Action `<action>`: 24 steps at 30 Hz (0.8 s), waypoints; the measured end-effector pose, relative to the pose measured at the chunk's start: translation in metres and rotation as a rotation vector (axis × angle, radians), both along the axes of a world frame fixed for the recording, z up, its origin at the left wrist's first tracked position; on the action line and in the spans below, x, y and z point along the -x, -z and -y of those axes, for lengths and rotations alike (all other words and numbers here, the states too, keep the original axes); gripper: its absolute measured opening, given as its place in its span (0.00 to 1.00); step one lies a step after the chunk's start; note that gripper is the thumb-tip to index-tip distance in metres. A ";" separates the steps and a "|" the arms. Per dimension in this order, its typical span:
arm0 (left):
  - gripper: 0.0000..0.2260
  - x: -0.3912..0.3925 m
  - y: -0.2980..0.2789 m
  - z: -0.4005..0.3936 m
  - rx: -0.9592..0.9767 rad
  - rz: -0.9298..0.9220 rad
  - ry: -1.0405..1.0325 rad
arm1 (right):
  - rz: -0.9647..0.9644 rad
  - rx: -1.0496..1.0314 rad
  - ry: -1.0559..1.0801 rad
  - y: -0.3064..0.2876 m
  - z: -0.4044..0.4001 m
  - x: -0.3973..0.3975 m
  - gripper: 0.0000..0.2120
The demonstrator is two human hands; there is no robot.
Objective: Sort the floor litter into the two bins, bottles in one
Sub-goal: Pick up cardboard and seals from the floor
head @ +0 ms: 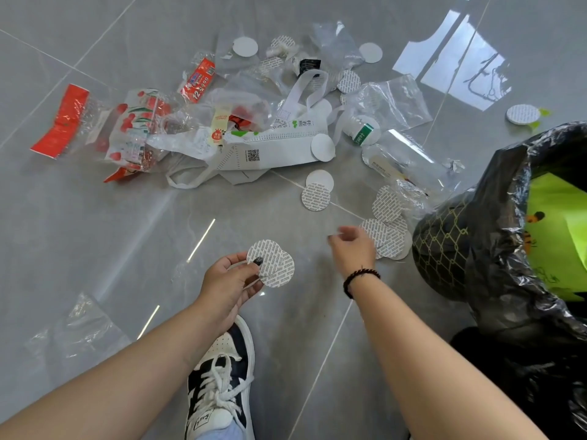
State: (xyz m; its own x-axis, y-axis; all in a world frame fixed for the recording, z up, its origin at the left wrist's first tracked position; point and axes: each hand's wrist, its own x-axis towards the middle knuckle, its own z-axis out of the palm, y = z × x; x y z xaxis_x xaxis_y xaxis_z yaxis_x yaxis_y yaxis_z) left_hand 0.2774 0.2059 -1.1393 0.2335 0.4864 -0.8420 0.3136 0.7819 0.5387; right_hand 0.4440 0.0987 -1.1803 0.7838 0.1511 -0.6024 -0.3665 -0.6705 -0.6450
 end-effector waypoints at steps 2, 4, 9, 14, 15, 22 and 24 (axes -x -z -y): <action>0.09 0.003 0.000 0.000 0.005 -0.001 0.022 | 0.197 0.253 0.058 0.004 0.010 -0.024 0.19; 0.09 0.004 -0.001 0.000 0.016 0.005 0.047 | 0.249 0.384 0.061 0.008 0.024 -0.045 0.26; 0.10 0.004 -0.003 -0.001 0.034 0.028 0.118 | 0.237 0.526 -0.074 0.025 0.041 -0.061 0.37; 0.10 0.007 0.000 -0.008 0.034 0.029 0.094 | 0.291 0.477 -0.012 0.033 0.040 -0.052 0.23; 0.10 0.008 0.000 -0.009 0.034 0.030 0.091 | 0.306 0.468 -0.008 0.033 0.041 -0.050 0.21; 0.10 0.013 0.004 -0.007 0.045 0.030 0.089 | 0.403 0.328 0.038 0.032 0.050 -0.032 0.13; 0.10 0.013 0.004 -0.007 0.048 0.030 0.087 | 0.430 0.283 0.058 0.033 0.054 -0.022 0.13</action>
State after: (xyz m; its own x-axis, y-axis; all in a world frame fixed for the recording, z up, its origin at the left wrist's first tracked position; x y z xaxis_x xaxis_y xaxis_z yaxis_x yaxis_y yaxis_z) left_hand 0.2648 0.2124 -1.1437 0.2984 0.4224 -0.8559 0.3662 0.7775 0.5113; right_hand 0.4659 0.0446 -1.2133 0.9717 -0.0223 -0.2351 -0.1499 -0.8273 -0.5414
